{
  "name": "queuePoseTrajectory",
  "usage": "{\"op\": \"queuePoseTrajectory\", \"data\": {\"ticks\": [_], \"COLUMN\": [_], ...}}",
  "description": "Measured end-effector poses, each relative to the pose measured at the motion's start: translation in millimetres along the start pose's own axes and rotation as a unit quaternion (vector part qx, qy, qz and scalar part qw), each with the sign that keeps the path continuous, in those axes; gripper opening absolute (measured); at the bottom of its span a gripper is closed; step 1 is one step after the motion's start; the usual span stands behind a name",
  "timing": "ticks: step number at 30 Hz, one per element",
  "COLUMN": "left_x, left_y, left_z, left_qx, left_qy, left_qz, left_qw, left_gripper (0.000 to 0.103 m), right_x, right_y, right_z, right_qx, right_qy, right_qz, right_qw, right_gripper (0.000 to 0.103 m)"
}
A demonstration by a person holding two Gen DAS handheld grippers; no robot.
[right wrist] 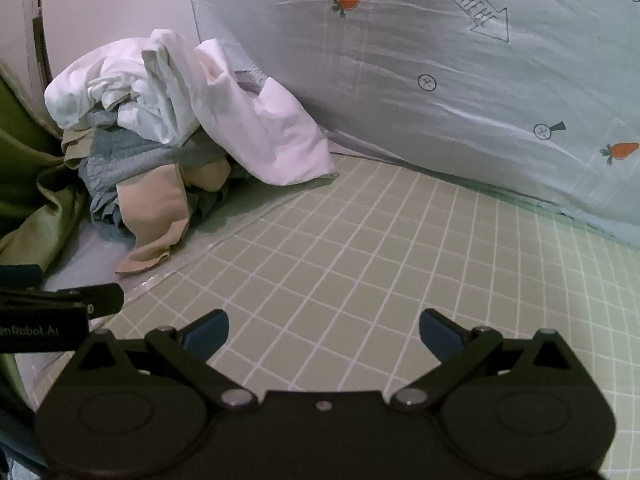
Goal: Fold clothes
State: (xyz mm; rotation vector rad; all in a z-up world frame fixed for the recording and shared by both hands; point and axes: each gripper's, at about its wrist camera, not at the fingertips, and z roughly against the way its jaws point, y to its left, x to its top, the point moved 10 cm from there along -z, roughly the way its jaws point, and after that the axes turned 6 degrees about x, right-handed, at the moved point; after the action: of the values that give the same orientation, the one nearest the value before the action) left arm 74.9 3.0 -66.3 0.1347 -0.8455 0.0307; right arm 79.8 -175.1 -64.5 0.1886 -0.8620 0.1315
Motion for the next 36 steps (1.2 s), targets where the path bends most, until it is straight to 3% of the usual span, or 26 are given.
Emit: {"op": "queuePoseTrajectory", "data": {"ticks": [36], "left_x": [-2], "left_y": [-4], "left_z": [-12], "left_qx": [-0.002], "left_qy": [0.011], "left_qz": [-0.008], "left_qw": [0.9999], "left_gripper": [0.103], "right_x": [-3], "right_y": [-9], "right_z": [-8], "right_qx": [-0.002], "right_qy": [0.010], "right_qz": [-0.006], "right_qw": [1.000], "right_gripper": [0.103]}}
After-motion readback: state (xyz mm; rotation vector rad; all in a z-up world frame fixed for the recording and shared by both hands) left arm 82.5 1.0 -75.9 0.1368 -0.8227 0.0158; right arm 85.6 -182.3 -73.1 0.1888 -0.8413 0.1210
